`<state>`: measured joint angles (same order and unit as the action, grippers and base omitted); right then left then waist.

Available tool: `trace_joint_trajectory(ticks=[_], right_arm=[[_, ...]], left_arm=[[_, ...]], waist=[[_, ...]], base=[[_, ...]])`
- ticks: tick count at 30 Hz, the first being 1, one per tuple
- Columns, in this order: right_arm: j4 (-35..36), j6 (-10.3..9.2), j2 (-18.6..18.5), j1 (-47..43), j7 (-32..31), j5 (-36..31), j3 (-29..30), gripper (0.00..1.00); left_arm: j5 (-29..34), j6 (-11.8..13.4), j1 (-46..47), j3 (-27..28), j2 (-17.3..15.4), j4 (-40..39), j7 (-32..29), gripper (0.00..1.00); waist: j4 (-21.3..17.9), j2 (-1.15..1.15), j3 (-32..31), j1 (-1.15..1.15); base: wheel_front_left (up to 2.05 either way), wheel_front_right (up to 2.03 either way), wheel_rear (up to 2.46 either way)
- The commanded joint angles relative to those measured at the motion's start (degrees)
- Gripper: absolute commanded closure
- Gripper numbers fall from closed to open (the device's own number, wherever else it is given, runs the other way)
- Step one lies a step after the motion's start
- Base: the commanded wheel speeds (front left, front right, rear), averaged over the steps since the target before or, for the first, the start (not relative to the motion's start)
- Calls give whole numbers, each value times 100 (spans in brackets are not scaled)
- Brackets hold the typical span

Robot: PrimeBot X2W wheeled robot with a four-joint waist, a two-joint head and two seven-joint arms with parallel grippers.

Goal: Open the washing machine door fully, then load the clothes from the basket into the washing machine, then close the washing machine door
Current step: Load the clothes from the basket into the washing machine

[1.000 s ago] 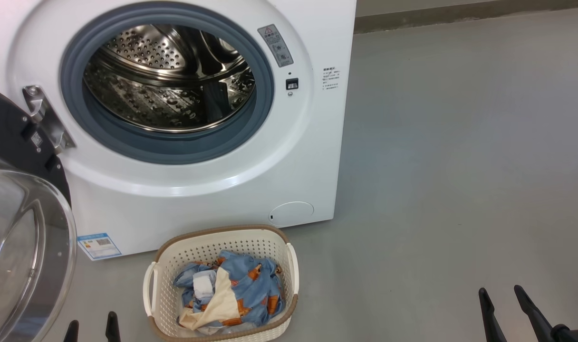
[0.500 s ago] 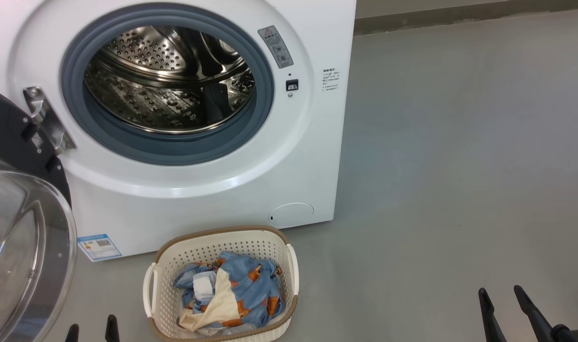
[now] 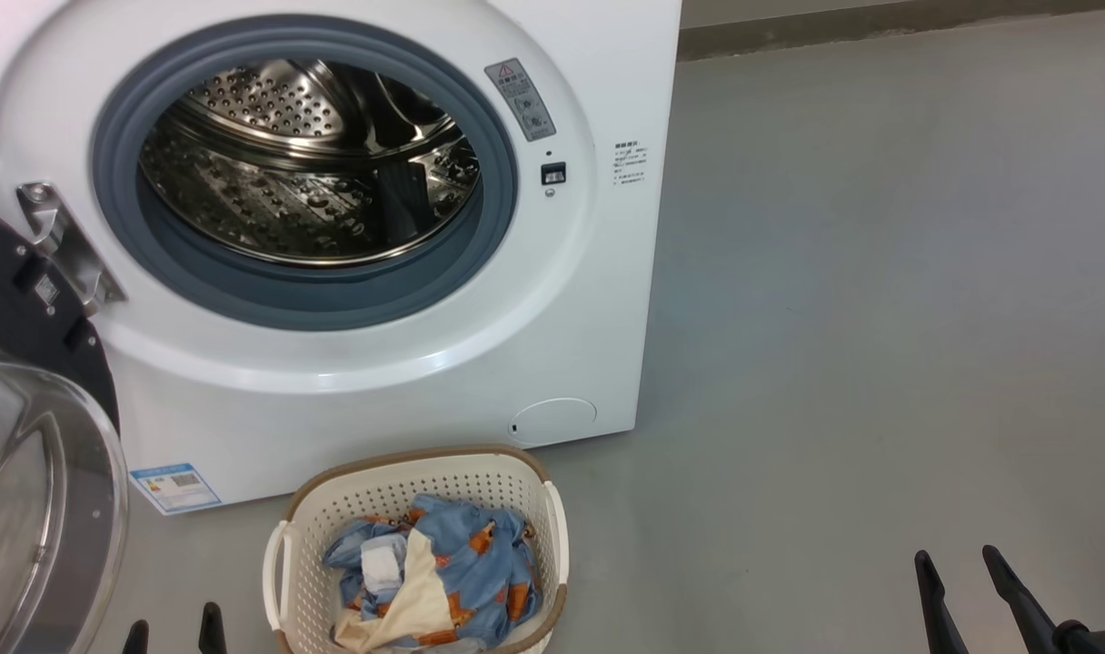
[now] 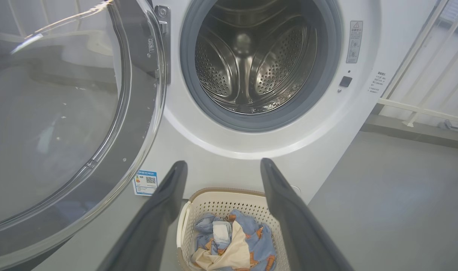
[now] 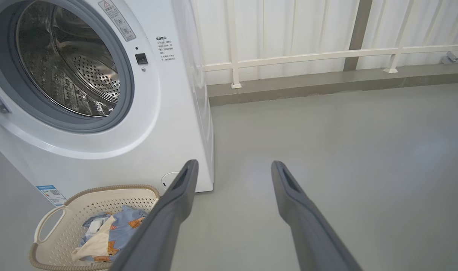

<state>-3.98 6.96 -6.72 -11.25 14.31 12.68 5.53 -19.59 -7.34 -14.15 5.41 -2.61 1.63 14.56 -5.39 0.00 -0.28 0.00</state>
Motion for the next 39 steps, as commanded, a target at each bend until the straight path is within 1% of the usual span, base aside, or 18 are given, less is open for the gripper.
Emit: trace_joint_trajectory(ticks=[1,15,27,39], right_arm=[[140,53,-90,83,69,-9,-122,0],[137,53,-86,113,69,-13,-123,0],[103,53,-71,141,69,2,-133,0],[109,53,-1,160,69,0,-160,0]], left_arm=[[-51,-14,122,208,-27,-108,44,0],[-47,-14,174,268,-27,-151,44,0],[20,-14,199,293,-27,-129,44,0],[97,-14,208,127,-27,-309,44,0]], waist=[[1,0,4,0],[1,0,80,0],[-10,0,66,0],[-73,0,89,0]], base=[[68,-68,0],[64,-64,0],[3,-3,0],[0,0,0]])
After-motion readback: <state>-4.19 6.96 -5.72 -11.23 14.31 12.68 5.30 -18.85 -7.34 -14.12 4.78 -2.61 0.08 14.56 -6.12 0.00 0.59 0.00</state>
